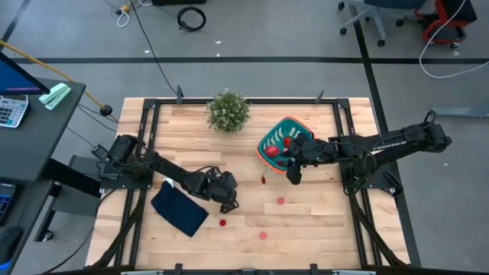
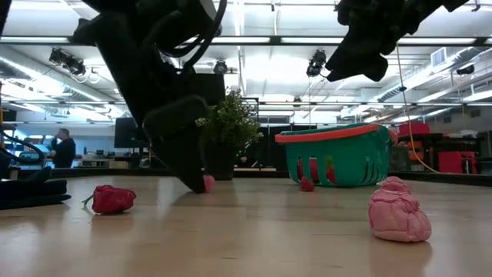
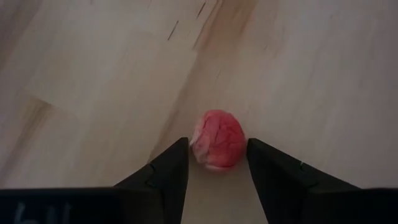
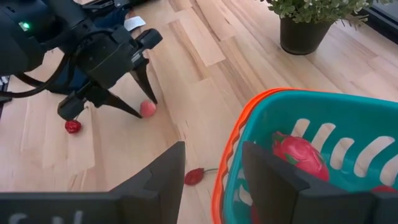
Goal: Pick and placing Produce into tupperware
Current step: Put the pink peach into the basket
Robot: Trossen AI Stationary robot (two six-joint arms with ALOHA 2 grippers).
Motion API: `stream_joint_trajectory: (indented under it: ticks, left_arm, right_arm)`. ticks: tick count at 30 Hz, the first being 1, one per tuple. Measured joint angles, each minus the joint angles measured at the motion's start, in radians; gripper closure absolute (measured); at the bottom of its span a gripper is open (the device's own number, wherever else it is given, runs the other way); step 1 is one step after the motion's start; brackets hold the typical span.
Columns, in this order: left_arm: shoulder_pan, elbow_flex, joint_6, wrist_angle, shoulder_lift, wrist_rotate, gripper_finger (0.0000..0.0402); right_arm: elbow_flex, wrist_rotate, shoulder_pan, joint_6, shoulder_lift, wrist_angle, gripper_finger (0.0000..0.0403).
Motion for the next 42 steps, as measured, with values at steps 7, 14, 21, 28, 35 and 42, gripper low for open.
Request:
stream_joint_trajectory:
  ticks: [7, 14, 21, 28, 35, 42]
  left_arm:
    - [0.025, 0.0, 0.015, 0.013, 0.001, 0.008, 0.0251]
    - [0.029, -0.001, 0.018, 0.042, 0.003, -0.006, 0.0299]
    - [0.035, -0.001, 0.116, 0.258, 0.003, -0.007, 0.0358]
    - [0.095, 0.113, 0.339, 0.344, 0.003, -0.025, 0.0374]
    - [0.216, 0.257, 0.526, 0.345, 0.003, -0.04, 0.0368]
    - [0.401, 0.297, 0.419, 0.366, 0.016, 0.261, 0.0369]
  right_arm:
    - [0.0, 0.0, 0.0, 0.0, 0.0, 0.0, 0.0235]
    - [0.0, 0.0, 0.0, 0.0, 0.0, 0.0, 0.0235]
    - [0.0, 0.0, 0.0, 0.0, 0.0, 0.0, 0.0235]
    - [0.0, 0.0, 0.0, 0.0, -0.016, -0.031, 0.0235]
    - [0.053, 0.009, 0.013, 0.194, -0.12, -0.358, 0.0238]
    - [0.033, 0.083, 0.057, 0.254, -0.169, -0.429, 0.0238]
